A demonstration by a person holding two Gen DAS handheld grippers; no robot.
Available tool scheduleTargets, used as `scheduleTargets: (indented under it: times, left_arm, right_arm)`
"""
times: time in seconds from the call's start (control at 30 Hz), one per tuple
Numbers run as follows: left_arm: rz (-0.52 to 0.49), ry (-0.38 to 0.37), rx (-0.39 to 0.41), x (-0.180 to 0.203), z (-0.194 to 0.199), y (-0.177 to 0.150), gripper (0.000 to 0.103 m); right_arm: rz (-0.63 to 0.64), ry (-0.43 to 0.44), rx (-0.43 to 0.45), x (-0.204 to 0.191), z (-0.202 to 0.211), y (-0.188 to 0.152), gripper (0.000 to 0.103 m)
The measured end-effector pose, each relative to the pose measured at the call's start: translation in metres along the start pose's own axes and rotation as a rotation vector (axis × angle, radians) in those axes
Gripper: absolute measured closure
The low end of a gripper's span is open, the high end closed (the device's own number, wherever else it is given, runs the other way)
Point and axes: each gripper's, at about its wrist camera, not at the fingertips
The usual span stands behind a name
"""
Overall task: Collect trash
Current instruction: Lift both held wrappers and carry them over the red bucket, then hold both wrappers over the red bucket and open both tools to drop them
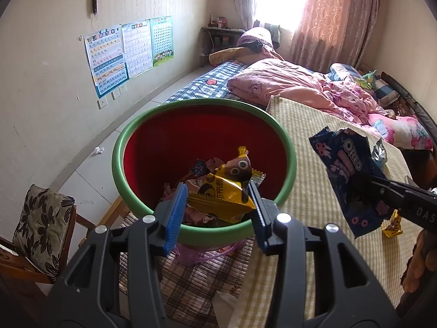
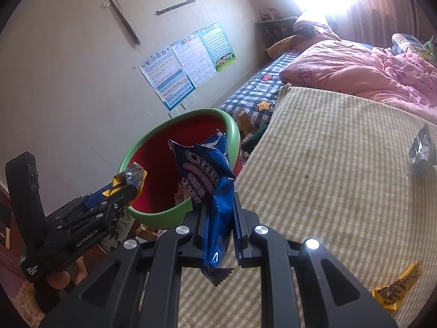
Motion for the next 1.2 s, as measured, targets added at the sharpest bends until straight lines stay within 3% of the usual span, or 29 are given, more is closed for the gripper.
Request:
scheduleTargets:
  times: [1.2]
  left_arm:
    - [-0.01, -0.017, -0.07, -0.032, -0.06, 0.035, 0.06]
  right_arm:
    - [-0.013, -0.002, -0.024, -0.009, -0.035, 0.021, 0.088]
Point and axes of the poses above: each gripper's, at about its wrist camera, not at the fingertips, and z roughly against the way its jaws point, x to its right, y to its top, and after that the axes turned 8 degrees about z, right-handed
